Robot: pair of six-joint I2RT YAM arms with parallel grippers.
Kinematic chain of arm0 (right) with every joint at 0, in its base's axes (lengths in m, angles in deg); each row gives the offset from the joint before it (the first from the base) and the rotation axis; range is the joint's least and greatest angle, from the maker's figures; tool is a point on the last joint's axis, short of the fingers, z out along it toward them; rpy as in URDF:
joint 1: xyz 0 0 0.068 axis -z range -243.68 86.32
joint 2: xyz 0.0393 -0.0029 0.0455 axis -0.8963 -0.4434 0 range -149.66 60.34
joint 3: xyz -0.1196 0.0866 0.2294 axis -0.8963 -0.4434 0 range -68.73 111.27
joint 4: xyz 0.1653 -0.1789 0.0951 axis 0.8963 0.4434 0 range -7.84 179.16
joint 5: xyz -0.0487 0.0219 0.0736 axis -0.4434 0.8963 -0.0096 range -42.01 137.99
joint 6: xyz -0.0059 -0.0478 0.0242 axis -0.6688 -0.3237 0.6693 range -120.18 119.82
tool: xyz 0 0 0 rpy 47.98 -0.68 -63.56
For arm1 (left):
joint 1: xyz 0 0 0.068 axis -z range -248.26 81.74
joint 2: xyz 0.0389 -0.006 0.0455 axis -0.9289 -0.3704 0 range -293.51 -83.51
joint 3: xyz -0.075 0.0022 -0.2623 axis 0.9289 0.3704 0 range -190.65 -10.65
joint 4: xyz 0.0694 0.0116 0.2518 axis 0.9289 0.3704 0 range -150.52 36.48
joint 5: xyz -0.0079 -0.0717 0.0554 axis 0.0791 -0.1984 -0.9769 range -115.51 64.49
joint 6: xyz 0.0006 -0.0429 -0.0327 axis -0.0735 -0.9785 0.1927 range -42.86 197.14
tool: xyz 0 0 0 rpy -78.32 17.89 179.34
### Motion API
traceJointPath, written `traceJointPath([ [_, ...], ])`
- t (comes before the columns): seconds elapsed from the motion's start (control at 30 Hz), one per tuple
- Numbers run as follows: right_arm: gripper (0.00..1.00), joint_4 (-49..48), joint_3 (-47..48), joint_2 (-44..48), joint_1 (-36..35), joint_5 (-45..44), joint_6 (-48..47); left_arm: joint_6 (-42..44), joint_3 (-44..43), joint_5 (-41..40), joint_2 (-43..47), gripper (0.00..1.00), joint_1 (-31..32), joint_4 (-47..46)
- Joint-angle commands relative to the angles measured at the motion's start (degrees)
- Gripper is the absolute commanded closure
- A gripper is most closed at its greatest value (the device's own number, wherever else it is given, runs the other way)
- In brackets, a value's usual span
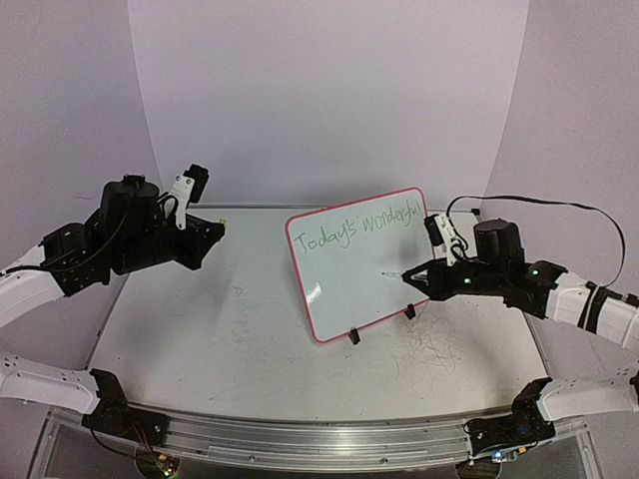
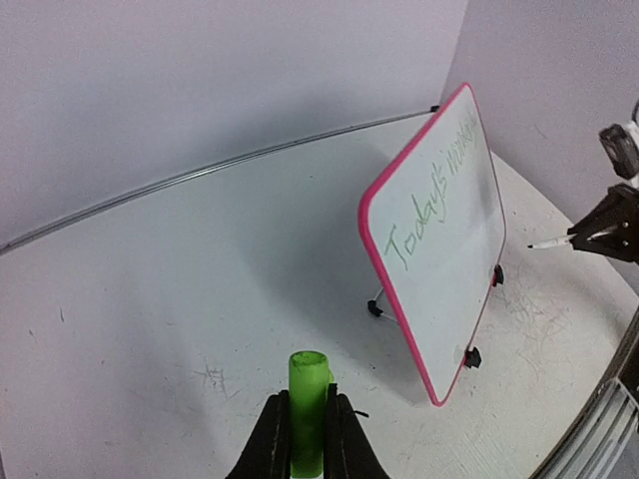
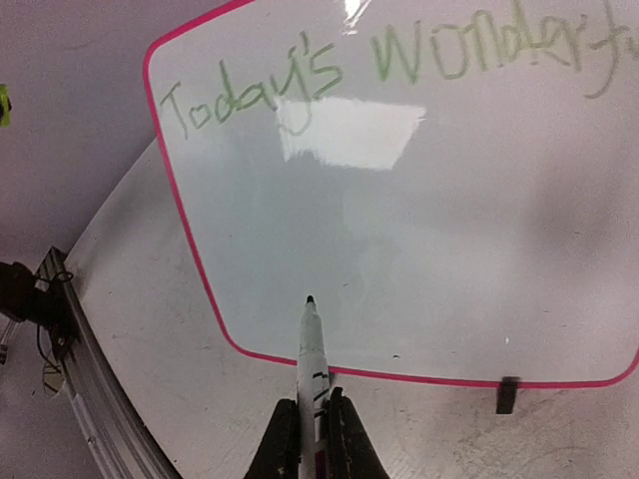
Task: Write a sentence on the whiteboard
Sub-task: Insert the whiteboard marker without the cap into the pen cap.
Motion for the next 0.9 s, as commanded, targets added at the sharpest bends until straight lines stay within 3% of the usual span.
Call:
traceJointPath([
  [0.0, 1.0, -0.4, 6.22, -5.46, -8.39, 4.19, 1.28, 14.53, -0.68, 12.0, -1.37, 1.0, 1.26, -0.84],
  [0.17, 1.0, -3.34, 11.88, -12.91, -14.65, 8.83, 3.01, 23.26, 5.52, 20.33, 0.3, 1.0, 2.5, -2.77],
  [0.37, 1.0, -5.26, 19.12, -20.63, -18.47, 16.37, 4.22, 30.58, 15.01, 24.81, 6.01, 1.0, 3.3, -8.01],
  [0.87, 1.0, -6.11, 29.76, -28.78, -23.36, 18.02, 7.2, 32.86, 17.63, 26.08, 6.33, 1.0, 3.63, -8.68],
])
